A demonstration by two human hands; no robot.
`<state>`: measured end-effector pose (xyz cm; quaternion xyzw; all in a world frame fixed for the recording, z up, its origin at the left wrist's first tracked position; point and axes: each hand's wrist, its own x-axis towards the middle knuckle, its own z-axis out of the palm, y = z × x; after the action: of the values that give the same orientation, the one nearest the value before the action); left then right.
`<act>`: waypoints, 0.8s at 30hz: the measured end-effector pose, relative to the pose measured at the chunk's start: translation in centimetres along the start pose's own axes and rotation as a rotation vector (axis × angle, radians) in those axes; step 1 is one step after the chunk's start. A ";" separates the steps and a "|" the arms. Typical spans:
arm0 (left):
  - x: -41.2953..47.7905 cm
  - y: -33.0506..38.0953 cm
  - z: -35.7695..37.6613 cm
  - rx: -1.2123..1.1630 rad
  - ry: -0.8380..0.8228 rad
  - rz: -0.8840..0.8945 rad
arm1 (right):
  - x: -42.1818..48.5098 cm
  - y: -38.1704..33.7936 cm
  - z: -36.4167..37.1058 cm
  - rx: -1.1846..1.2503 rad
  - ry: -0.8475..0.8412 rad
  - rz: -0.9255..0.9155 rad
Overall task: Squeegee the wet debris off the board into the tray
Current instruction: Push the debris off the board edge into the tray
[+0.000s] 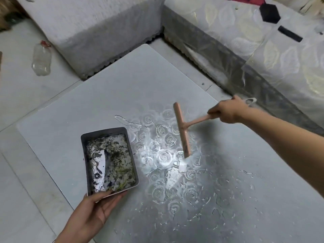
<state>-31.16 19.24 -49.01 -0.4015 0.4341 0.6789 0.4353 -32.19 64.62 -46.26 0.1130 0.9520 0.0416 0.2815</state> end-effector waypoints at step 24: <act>-0.6 4.0 -6.6 -0.192 0.045 0.069 | 9.8 -18.9 -12.8 -0.749 0.166 -0.484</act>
<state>-33.61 11.92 -49.47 -0.4413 0.3903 0.7229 0.3611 -50.82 48.43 -43.40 -0.2261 0.8898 0.3249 0.2272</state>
